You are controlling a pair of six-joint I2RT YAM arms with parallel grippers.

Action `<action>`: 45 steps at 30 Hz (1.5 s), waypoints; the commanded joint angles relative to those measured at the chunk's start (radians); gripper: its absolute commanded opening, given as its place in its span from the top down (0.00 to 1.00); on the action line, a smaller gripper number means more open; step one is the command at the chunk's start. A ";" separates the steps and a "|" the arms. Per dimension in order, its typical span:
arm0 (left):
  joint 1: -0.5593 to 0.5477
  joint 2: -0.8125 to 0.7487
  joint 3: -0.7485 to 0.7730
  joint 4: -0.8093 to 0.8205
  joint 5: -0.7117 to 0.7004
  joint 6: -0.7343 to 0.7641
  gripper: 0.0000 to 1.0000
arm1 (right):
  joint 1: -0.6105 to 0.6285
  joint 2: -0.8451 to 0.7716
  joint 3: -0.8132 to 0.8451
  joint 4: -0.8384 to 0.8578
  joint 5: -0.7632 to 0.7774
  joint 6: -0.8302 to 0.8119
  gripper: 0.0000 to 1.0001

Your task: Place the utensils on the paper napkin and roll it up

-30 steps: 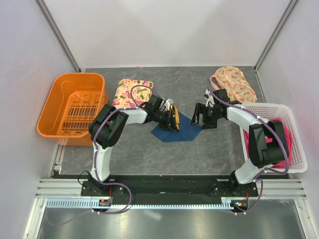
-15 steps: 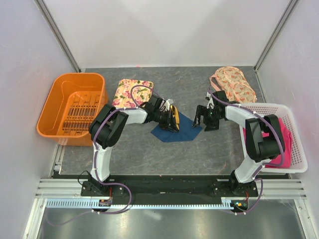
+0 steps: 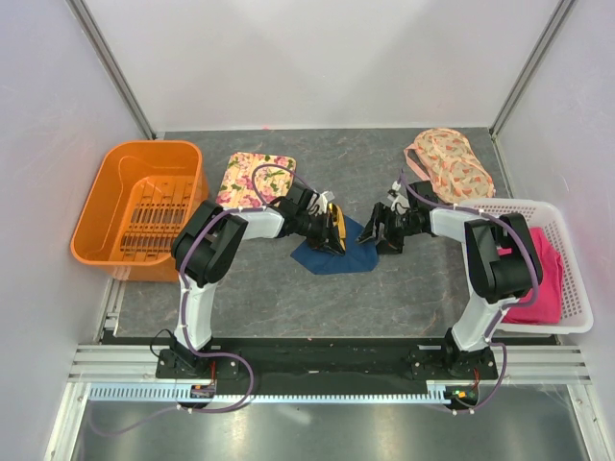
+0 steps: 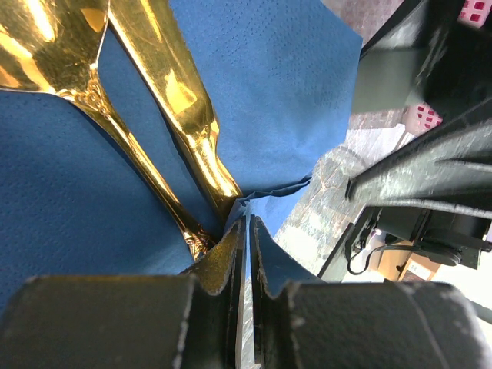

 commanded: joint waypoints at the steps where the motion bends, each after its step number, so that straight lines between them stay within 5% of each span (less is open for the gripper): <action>1: -0.003 0.009 0.016 -0.006 -0.018 0.016 0.89 | 0.005 -0.029 -0.048 0.162 -0.121 0.094 0.24; 13: -0.003 0.003 0.013 -0.006 -0.019 0.016 0.89 | 0.003 -0.066 -0.109 0.224 -0.161 0.206 0.25; 26: -0.003 0.005 0.012 -0.006 -0.021 0.018 0.89 | -0.003 -0.114 -0.068 0.039 0.081 0.011 0.25; 37: -0.001 0.003 0.012 -0.004 -0.024 0.021 0.89 | -0.040 -0.106 -0.047 0.014 0.123 -0.058 0.34; 39: -0.001 0.003 0.012 -0.006 -0.024 0.019 0.90 | -0.046 -0.115 -0.039 0.014 0.117 -0.073 0.38; 43: -0.001 0.009 0.018 -0.006 -0.022 0.016 0.90 | -0.045 -0.111 -0.036 0.016 0.054 -0.070 0.75; 45: -0.001 0.009 0.018 -0.006 -0.024 0.016 0.90 | -0.046 -0.105 -0.036 0.017 0.012 -0.061 0.82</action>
